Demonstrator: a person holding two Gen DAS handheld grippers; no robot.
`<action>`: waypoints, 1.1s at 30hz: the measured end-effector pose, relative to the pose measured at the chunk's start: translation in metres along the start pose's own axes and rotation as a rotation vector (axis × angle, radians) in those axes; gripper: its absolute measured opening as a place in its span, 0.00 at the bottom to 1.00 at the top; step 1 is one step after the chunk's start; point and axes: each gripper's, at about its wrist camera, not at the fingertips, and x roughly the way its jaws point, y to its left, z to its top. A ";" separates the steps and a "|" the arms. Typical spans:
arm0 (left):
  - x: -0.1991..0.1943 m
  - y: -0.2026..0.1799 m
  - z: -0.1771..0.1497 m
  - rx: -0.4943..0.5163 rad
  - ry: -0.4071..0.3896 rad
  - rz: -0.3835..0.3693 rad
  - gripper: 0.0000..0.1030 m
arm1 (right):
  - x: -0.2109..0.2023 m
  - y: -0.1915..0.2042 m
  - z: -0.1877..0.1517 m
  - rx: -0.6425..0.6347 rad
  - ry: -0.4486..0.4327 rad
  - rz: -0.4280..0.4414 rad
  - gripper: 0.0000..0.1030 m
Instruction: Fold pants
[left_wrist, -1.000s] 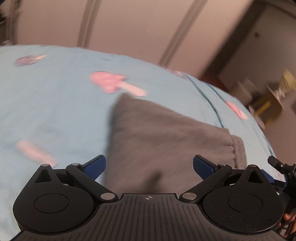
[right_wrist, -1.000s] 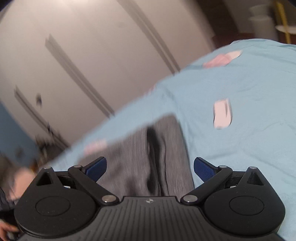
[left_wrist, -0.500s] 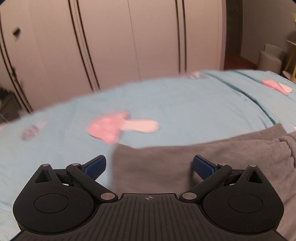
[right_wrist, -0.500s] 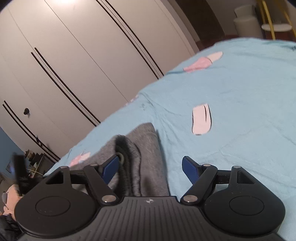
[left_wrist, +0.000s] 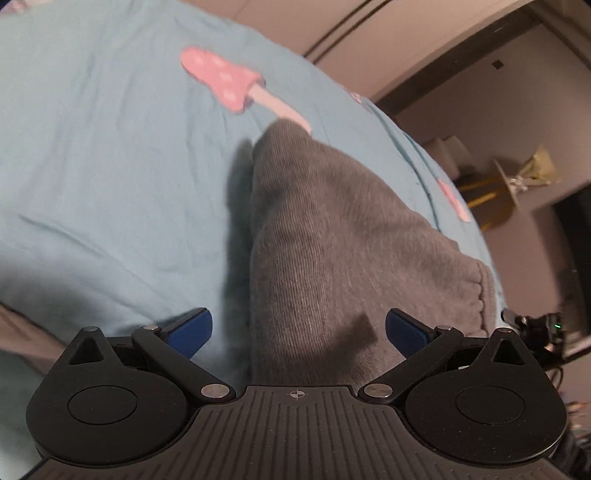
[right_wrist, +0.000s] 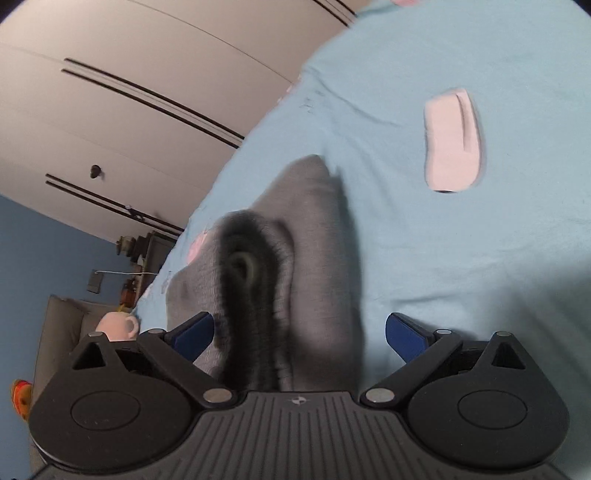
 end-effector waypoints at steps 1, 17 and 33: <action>0.005 0.000 0.001 0.008 0.016 -0.032 1.00 | -0.001 -0.005 0.003 0.025 0.002 0.032 0.96; 0.045 -0.028 0.009 0.137 0.089 -0.200 1.00 | 0.063 0.035 0.024 -0.160 0.196 0.150 0.97; 0.075 -0.039 0.020 0.180 0.146 -0.128 1.00 | 0.083 0.044 0.026 -0.173 0.194 0.067 0.80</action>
